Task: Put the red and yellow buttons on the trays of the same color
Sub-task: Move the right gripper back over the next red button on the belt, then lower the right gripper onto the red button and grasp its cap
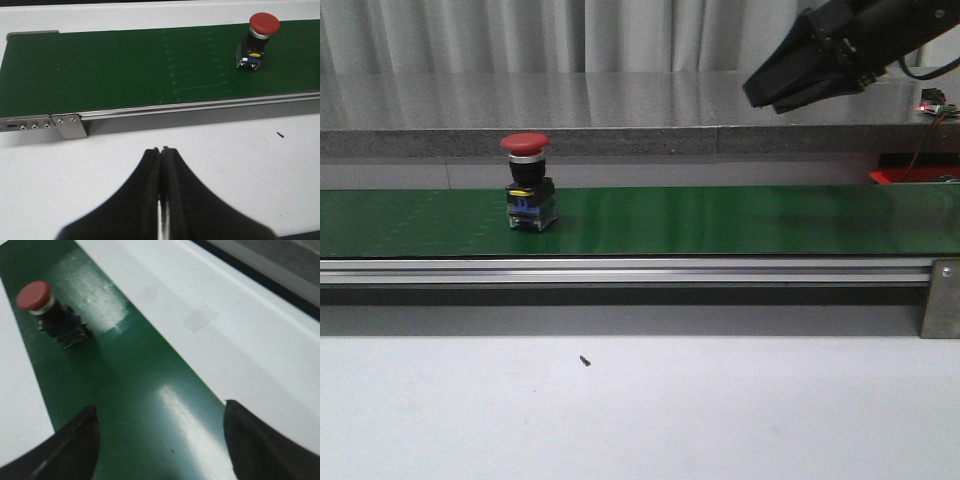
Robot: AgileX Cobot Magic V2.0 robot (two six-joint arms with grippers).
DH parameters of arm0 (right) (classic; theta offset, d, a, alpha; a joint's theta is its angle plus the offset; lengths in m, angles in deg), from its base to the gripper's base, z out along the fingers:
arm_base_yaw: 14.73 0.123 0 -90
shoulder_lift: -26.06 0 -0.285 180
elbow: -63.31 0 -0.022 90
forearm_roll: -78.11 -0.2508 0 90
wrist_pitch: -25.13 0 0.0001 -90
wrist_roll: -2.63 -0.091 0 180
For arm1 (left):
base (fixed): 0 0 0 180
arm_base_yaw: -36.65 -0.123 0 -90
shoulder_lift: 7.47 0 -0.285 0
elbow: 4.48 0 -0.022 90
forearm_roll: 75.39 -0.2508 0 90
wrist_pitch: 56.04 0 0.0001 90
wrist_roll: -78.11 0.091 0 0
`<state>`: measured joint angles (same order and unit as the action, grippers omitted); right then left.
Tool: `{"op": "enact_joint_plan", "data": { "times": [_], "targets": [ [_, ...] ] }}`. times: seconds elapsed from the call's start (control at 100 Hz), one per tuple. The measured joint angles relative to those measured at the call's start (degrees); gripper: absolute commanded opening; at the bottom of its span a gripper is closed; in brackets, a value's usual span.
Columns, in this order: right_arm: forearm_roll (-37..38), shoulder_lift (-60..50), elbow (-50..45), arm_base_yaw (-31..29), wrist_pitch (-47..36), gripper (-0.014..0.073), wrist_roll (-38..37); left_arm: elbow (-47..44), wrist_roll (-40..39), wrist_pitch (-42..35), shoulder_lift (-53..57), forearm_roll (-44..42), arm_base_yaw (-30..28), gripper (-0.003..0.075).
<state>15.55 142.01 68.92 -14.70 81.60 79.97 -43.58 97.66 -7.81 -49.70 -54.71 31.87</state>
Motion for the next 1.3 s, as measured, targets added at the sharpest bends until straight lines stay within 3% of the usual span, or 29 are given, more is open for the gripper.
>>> {"op": "enact_joint_plan", "data": {
  "times": [0.5, 1.04, 1.3],
  "targets": [
    [0.12, -0.13, 0.00, 13.03, -2.49, 0.0526, 10.01, 0.00, 0.00, 0.00, 0.00, 0.00, 0.00, -0.0020],
    [-0.69, -0.13, 0.00, 19.86, -11.95, 0.0526, 10.61, 0.00, 0.00, 0.00, 0.00, 0.00, 0.00, -0.0020],
    [-3.60, 2.45, 0.00, 20.44, -14.55, 0.0526, 10.49, 0.00, 0.00, 0.00, 0.00, 0.00, 0.00, -0.0020]
  ]
}}
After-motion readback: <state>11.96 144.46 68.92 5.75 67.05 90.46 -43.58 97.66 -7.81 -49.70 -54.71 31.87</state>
